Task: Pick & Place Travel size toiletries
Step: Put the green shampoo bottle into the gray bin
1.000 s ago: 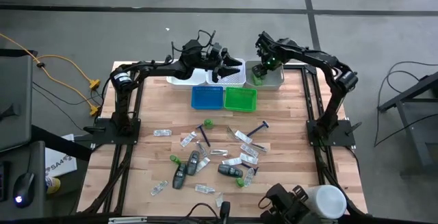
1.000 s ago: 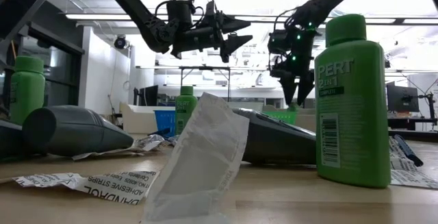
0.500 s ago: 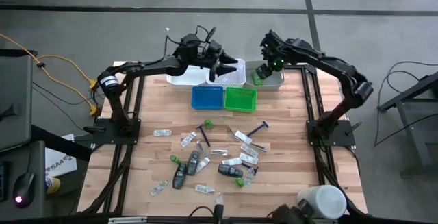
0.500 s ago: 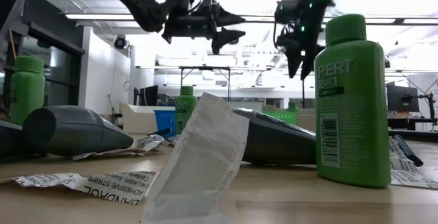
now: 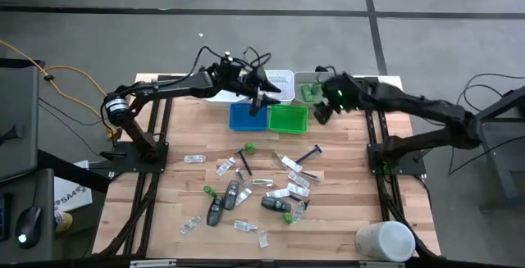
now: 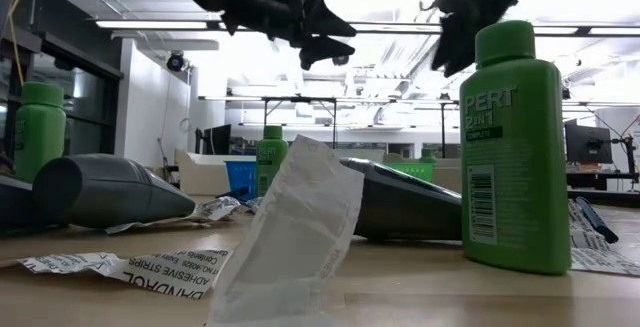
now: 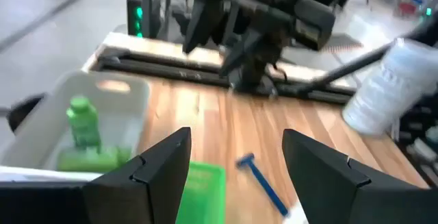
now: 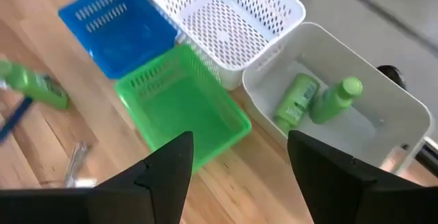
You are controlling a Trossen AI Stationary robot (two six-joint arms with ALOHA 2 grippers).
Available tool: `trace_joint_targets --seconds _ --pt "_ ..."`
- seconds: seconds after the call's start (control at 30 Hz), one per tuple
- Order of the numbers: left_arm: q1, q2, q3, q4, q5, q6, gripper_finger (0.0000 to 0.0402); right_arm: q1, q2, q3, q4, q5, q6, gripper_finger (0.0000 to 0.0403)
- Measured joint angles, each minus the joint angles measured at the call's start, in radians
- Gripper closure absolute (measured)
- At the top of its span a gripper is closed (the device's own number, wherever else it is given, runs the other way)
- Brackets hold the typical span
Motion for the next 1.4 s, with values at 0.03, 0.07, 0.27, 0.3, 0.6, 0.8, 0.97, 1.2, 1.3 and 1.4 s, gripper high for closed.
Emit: trace_joint_targets --seconds 0.03,0.07,0.27,0.3,0.6,0.8,0.97,1.2,1.3,1.4 --pt "-0.014 -0.003 0.0 -0.015 -0.018 0.01 0.0171 0.03 -0.03 -0.029 0.005 0.027 0.003 0.0172" --pt "-0.028 -0.004 0.0 -0.026 -0.029 0.016 0.0172 0.061 -0.059 -0.056 0.011 0.048 0.009 0.0172" --pt "-0.105 -0.02 0.002 -0.088 -0.111 0.034 0.0171 0.258 -0.195 -0.212 0.071 0.134 0.103 0.0172" --pt "-0.116 -0.022 0.002 -0.11 -0.137 0.038 0.0171 0.292 -0.211 -0.238 0.084 0.149 0.119 0.0172" --pt "-0.218 -0.067 -0.098 -0.079 -0.29 -0.008 0.0172 0.585 -0.236 -0.389 0.243 0.305 0.209 0.0172" --pt "-0.261 -0.195 -0.402 0.194 -0.362 -0.12 0.0172 0.743 -0.236 -0.47 0.415 0.399 0.21 0.0172" --pt "-0.339 -0.356 -0.64 0.354 -0.497 -0.219 0.0172 0.844 -0.219 -0.515 0.49 0.418 0.232 0.0172" --pt "-0.526 -0.54 -0.793 0.356 -0.765 -0.258 0.0172 0.982 -0.123 -0.577 0.648 0.416 0.216 0.0172" --pt "-0.61 -0.574 -0.809 0.347 -0.865 -0.263 0.0172 1.028 -0.051 -0.583 0.706 0.403 0.209 0.0172" --pt "-0.676 -0.582 -0.809 0.321 -0.954 -0.276 0.0172 1.063 0.039 -0.583 0.786 0.39 0.198 0.0172"
